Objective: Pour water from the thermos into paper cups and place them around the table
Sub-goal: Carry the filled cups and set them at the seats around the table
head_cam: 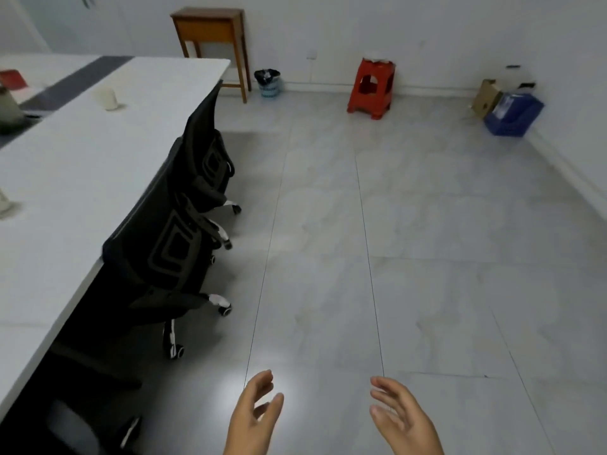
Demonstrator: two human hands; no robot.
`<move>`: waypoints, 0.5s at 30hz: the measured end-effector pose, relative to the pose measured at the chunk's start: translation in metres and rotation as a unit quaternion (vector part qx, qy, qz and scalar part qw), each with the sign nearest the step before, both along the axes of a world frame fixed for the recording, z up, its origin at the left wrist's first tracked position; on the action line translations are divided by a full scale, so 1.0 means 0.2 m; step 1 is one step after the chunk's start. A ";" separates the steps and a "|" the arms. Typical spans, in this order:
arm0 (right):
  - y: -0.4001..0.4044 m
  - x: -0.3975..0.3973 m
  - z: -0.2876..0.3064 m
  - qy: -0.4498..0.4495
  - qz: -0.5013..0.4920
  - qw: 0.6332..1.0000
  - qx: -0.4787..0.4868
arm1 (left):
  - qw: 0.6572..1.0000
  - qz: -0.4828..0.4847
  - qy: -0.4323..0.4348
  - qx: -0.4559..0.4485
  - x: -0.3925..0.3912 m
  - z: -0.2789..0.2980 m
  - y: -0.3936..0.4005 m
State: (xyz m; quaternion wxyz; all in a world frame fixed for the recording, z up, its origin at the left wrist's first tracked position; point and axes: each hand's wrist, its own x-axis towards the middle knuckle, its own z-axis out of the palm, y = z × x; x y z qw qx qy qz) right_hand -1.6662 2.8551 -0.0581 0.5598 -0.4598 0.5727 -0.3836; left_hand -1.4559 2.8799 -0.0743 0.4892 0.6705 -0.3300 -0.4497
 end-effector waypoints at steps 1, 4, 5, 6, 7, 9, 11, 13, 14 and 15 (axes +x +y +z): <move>-0.12 -0.02 -0.01 0.008 -0.008 1.000 -0.003 | 1.000 -0.005 -0.006 -0.001 0.00 0.00 -0.14; -0.46 -0.08 -0.06 0.011 -0.034 0.999 0.006 | 1.000 -0.018 -0.013 -0.004 -0.01 -0.04 -0.53; -0.59 -0.10 -0.08 0.007 -0.044 0.999 0.012 | 1.000 -0.023 -0.013 -0.006 -0.03 -0.06 -0.67; -0.72 -0.13 -0.09 0.000 -0.054 0.998 0.015 | 1.000 -0.027 -0.013 -0.006 -0.05 -0.07 -0.80; -0.86 -0.15 -0.10 -0.001 -0.061 0.998 0.012 | 1.000 -0.026 -0.013 -0.006 -0.07 -0.09 -0.94; -1.16 -0.19 -0.09 0.012 -0.062 0.998 0.002 | 1.000 -0.009 -0.016 -0.013 -0.10 -0.11 -1.22; -1.49 -0.22 -0.06 0.007 -0.044 0.999 -0.005 | 1.000 0.021 -0.014 -0.008 -0.14 -0.11 -1.50; -1.85 -0.24 0.01 0.019 -0.013 0.999 -0.032 | 0.998 0.056 -0.012 -0.011 -0.18 -0.10 -1.79; -2.02 -0.24 0.03 0.021 0.005 0.999 -0.044 | 0.998 0.064 -0.008 -0.014 -0.19 -0.09 -1.93; -2.18 -0.24 0.06 0.021 0.023 0.998 -0.048 | 0.998 0.067 -0.005 -0.013 -0.19 -0.09 -2.06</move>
